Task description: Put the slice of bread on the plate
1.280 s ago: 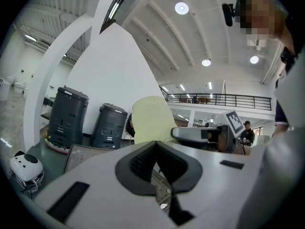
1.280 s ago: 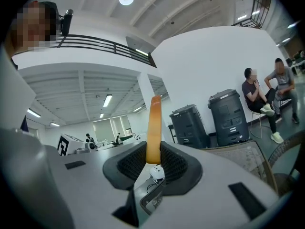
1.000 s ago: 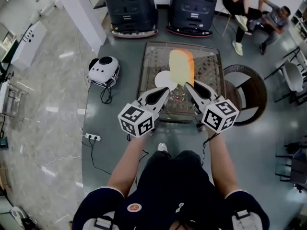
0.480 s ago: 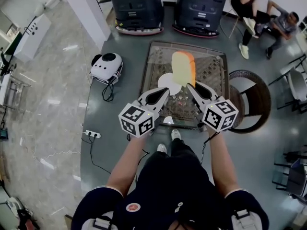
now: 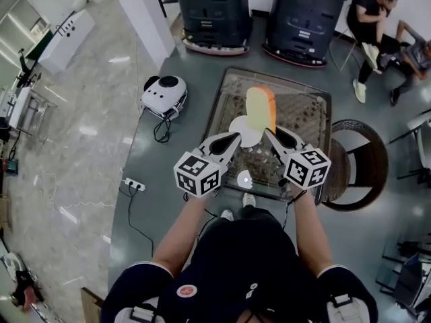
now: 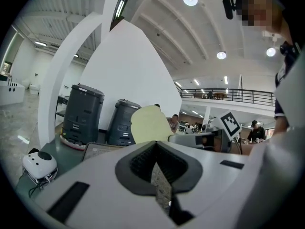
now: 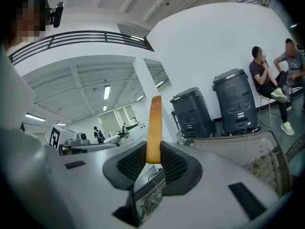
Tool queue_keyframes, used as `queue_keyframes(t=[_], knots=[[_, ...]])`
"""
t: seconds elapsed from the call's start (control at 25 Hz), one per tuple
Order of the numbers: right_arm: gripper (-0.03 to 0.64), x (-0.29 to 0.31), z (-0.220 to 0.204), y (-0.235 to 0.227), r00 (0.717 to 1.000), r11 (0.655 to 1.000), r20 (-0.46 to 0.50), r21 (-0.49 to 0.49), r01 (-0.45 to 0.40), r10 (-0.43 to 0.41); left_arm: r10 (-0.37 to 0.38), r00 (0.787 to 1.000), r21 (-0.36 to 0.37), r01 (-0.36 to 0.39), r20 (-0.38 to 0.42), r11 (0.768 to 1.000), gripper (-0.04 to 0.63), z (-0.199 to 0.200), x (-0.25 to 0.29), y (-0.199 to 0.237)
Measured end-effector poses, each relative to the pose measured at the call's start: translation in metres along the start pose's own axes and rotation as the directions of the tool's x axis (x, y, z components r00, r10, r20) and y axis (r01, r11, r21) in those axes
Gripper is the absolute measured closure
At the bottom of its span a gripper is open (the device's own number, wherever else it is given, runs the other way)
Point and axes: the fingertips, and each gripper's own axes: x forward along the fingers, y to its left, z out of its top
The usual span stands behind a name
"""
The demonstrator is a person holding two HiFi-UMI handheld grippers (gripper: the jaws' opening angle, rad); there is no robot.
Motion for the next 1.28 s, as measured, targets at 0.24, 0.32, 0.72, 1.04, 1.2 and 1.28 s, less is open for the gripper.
queue_keyframes(t=[0.24,0.32,0.72,1.04,1.2,1.28], knots=[[0.531,0.02,-0.016,-0.01,0.998,0.999,-0.054,0.019,-0.031,0.032,0.039,0.998,-0.016,-0.04,-0.039,0.999,0.589,-0.016,0.005,0.01],[0.531,0.026,-0.025,-0.014,0.996,0.999,-0.078,0.028,-0.037,0.039,0.049,0.997,-0.023,-0.051,-0.051,0.998,0.589,-0.023,0.006,0.011],[0.531,0.065,-0.082,-0.051,0.972,0.997,-0.232,0.078,-0.014,0.032,0.091,0.991,-0.06,-0.097,-0.103,0.993,0.589,-0.06,0.014,0.031],[0.531,0.094,-0.126,-0.078,0.943,0.992,-0.329,0.124,-0.003,0.044,0.109,0.984,-0.088,-0.123,-0.144,0.989,0.589,-0.089,0.027,0.054],[0.531,0.105,-0.148,-0.088,0.928,0.987,-0.368,0.163,0.007,0.054,0.11,0.978,-0.101,-0.129,-0.179,0.987,0.589,-0.107,0.037,0.062],[0.531,0.11,-0.155,-0.091,0.921,0.984,-0.384,0.179,0.011,0.06,0.104,0.976,-0.107,-0.126,-0.192,0.986,0.589,-0.113,0.042,0.064]])
